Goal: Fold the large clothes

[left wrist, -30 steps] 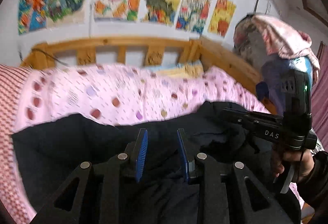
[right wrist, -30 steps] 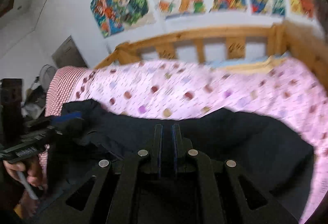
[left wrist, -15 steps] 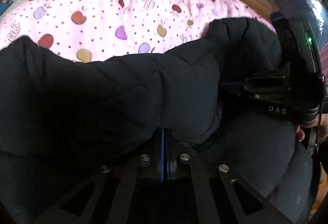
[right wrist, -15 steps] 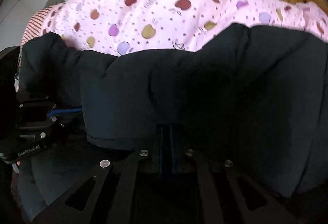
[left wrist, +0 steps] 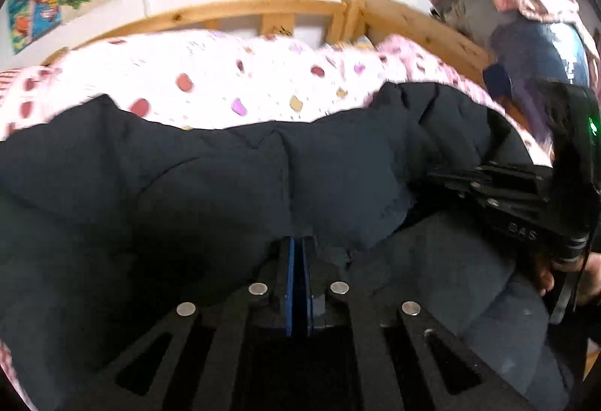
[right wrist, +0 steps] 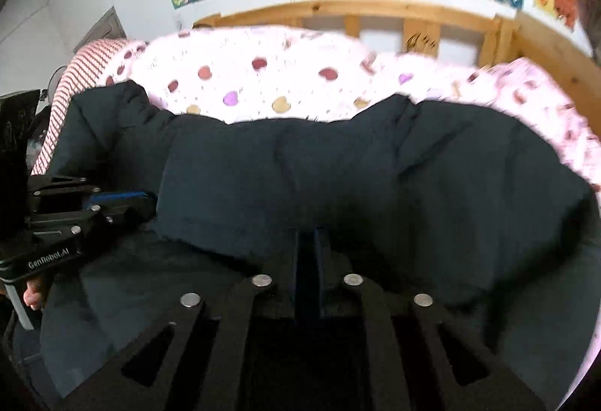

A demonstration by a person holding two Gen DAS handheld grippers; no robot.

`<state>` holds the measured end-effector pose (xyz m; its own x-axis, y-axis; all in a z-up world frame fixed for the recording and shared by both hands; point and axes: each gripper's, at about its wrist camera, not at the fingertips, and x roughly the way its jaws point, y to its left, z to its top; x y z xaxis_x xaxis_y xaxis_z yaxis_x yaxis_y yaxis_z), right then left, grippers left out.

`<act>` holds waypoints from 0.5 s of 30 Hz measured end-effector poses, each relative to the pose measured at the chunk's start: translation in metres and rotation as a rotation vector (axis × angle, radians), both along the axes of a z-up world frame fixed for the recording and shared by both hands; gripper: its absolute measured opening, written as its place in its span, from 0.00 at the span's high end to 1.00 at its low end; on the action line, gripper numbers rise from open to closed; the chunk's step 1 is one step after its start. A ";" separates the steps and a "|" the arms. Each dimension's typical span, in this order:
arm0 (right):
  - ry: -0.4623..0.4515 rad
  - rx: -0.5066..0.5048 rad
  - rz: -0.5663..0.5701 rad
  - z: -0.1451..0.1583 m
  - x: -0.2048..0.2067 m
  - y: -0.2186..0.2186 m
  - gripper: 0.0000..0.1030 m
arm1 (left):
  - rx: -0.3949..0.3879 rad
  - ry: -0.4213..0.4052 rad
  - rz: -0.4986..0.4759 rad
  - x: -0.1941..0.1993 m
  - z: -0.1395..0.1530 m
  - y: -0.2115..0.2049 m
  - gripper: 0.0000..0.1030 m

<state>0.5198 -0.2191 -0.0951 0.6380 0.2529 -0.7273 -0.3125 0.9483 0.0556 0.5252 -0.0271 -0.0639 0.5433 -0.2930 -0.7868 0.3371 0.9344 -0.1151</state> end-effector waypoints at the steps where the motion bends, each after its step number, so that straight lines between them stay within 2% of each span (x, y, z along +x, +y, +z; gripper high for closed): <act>1: -0.017 -0.003 -0.016 0.008 -0.008 -0.002 0.72 | -0.001 -0.008 0.016 -0.005 0.006 0.003 0.91; 2: -0.030 -0.003 -0.024 0.013 -0.014 -0.005 0.54 | -0.003 -0.020 0.027 -0.011 0.015 0.009 0.89; 3: -0.053 0.000 -0.034 0.021 -0.020 -0.008 0.48 | -0.005 -0.030 0.037 -0.017 0.021 0.011 0.81; 5: -0.088 0.009 -0.046 0.035 -0.037 -0.013 0.47 | -0.012 -0.046 0.054 -0.030 0.031 0.014 0.69; 7: -0.107 0.010 -0.055 0.047 -0.049 -0.018 0.47 | -0.021 -0.065 0.063 -0.040 0.041 0.013 0.51; 10: -0.133 -0.002 -0.057 0.069 -0.062 -0.045 0.46 | -0.032 -0.099 0.074 -0.063 0.061 0.013 0.42; 15: -0.211 -0.001 -0.057 0.107 -0.100 -0.061 0.29 | -0.048 -0.146 0.090 -0.099 0.085 0.011 0.19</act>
<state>0.4194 -0.2797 0.0115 0.7895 0.2117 -0.5761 -0.2631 0.9648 -0.0059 0.4259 -0.0159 0.0207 0.6764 -0.2732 -0.6840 0.2689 0.9562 -0.1160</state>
